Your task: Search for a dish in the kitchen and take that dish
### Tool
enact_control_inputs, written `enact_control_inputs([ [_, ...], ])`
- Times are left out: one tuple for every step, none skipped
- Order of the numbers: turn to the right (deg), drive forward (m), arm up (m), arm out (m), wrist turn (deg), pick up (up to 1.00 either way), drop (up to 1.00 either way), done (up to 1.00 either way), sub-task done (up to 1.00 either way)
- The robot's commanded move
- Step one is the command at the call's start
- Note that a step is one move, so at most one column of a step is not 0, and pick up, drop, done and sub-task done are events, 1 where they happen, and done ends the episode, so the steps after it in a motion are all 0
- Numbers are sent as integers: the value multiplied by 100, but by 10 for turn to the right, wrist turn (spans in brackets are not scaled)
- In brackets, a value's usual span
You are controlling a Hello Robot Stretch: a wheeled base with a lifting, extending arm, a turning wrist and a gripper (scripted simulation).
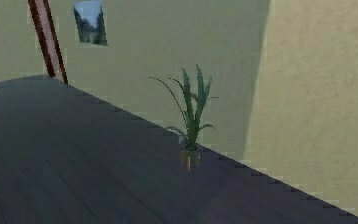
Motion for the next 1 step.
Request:
enact_control_inputs([
  [60,0,0,0,0,0,0,0,0],
])
